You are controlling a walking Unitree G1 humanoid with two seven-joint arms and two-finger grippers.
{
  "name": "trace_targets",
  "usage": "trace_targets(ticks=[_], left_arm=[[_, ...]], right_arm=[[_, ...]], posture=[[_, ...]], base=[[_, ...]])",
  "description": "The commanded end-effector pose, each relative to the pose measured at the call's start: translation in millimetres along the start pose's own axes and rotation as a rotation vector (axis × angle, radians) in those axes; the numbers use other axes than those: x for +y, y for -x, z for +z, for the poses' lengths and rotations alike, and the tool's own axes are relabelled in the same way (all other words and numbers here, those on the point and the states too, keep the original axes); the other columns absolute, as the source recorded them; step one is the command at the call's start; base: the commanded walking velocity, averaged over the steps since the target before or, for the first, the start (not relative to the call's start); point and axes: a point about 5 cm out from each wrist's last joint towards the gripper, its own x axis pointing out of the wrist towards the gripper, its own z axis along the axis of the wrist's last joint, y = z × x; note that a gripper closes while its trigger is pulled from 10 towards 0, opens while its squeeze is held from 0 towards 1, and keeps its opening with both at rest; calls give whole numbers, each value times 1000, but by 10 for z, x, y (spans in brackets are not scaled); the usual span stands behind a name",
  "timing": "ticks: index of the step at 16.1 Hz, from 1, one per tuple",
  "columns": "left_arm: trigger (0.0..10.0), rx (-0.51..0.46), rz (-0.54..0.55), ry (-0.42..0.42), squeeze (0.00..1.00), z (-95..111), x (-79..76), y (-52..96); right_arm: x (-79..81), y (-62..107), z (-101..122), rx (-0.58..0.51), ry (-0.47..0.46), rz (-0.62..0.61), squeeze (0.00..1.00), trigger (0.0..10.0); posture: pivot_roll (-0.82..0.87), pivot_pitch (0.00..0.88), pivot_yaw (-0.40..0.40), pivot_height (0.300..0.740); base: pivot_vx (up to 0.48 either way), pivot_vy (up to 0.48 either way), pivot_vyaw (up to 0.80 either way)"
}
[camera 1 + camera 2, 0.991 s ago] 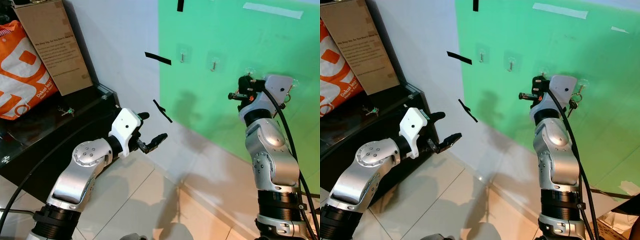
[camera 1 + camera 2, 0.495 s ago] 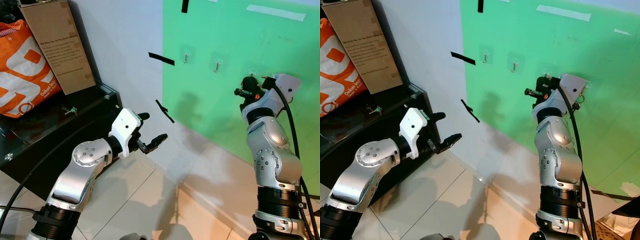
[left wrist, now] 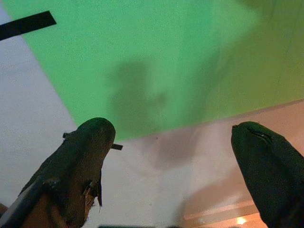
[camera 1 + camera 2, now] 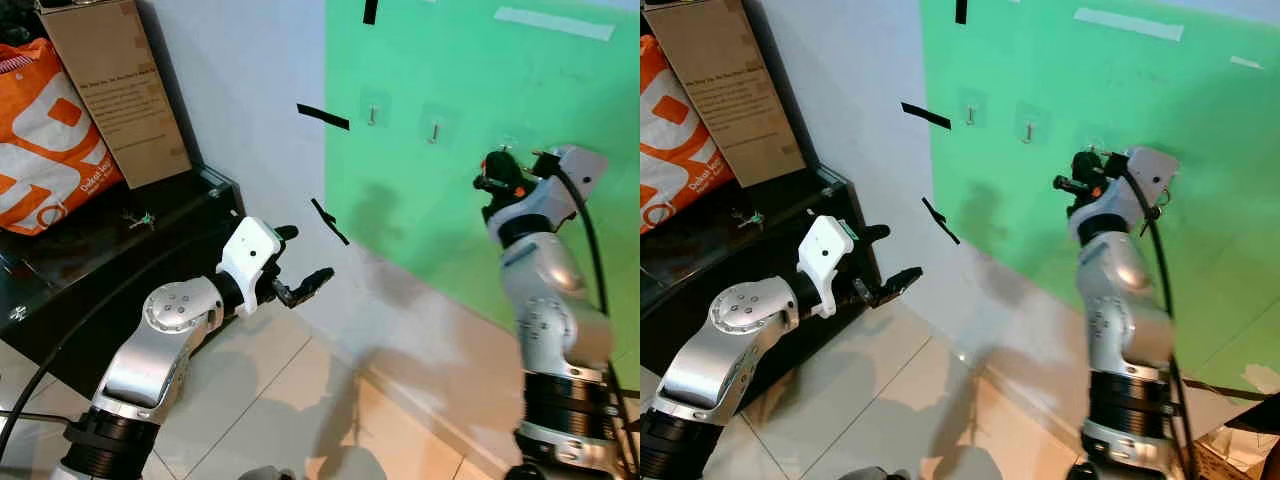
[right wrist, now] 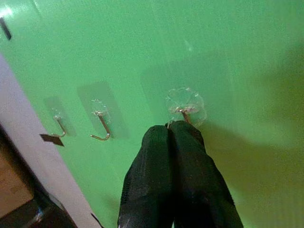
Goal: Hang keys on a hook
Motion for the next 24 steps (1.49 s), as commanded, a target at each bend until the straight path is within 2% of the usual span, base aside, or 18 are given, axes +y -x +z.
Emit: trace_targets(ticks=[1, 4, 9, 13, 16, 17, 20, 24], left_arm=[[10000, 4, 5, -10, 0, 22, 13, 23], [10000, 4, 5, -5, 0, 19, 5, 21], [10000, 4, 9, -2, 0, 15, -1, 17], [10000, 6, 14, -5, 0, 12, 6, 20], [10000, 7, 17, -6, 0, 12, 8, 20], [10000, 7, 18, -6, 0, 12, 9, 20], [10000, 6, 17, -6, 0, 15, 12, 16], [10000, 8, 13, -5, 0, 13, 8, 16]], right_arm=[[-63, 26, 32, 15, 53, 16, 0, 10000], [-158, 74, 34, 51, 118, 45, 0, 10000], [-284, 104, 19, 81, 141, 3, 0, 10000], [-219, 90, 197, -44, 105, 46, 0, 10000], [-168, 92, 316, -129, 39, 70, 0, 10000], [-168, 93, 313, -128, 35, 69, 0, 10000], [-211, 92, 166, -29, 106, 55, 0, 10000], [-204, 104, 128, -5, 97, 71, 0, 10000]], posture=[[-47, 0, 59, 740], [-51, 0, 57, 740], [-51, 0, 52, 740], [-52, 0, 49, 740], [-53, 0, 50, 740], [-53, 0, 49, 740], [-53, 0, 49, 740], [-54, 0, 50, 740]], base=[[0, 0, 0], [0, 0, 0], [0, 0, 0], [0, 0, 0], [0, 0, 0], [0, 0, 0], [0, 0, 0], [0, 0, 0]])
